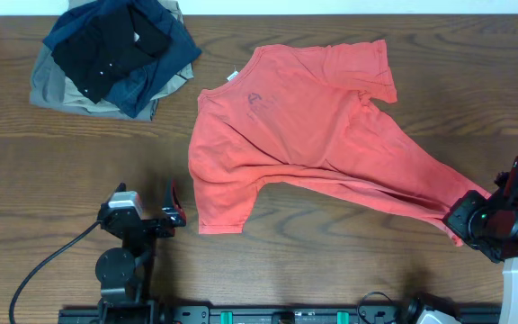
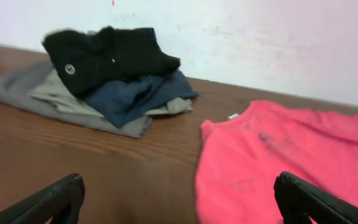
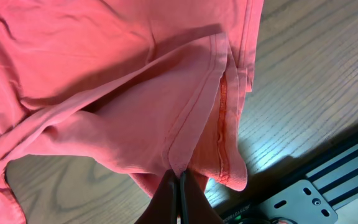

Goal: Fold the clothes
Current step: 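Pull the grasped hem down-right to stretch the shirt, then reach the left gripper to the shirt's left hem and grasp it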

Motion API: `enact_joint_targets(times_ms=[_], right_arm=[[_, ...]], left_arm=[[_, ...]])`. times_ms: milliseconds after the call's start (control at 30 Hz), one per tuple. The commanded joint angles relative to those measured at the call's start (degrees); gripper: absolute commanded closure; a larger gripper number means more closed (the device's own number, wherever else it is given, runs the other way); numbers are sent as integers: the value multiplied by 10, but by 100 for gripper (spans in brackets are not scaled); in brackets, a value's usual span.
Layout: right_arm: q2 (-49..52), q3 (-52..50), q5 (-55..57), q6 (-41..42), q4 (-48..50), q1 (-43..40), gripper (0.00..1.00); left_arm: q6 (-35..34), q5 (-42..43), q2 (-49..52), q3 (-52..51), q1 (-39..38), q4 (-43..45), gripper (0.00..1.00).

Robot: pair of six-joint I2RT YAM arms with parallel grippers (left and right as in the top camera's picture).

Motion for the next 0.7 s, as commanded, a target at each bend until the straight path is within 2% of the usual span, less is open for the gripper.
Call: enact_joint_targets(times_ms=[0,133,233,467,567,667], right_arm=[[-3,-1,-4,11,-1,-9,99],[-3,-1,-4,11,2,-9,99],[-3,-1,-4,11,7,-9,99],[-3,-1,-5,11,17,-9,99],[-2,-1,-6,11,17,-9,99],[-2,-1,-6,11,17,-9,99]], left_arm=[[-104,70,-2,-10,-1,-13,2],[-106,189,-2,-10,-1,-2,2],[-106,242,4,-9,-1,-3,2],[-97,282,85,28,-1,-15,2],[-54,292,159,73,-2,-30,2],[-2,291,248,145,-3,-87,2]])
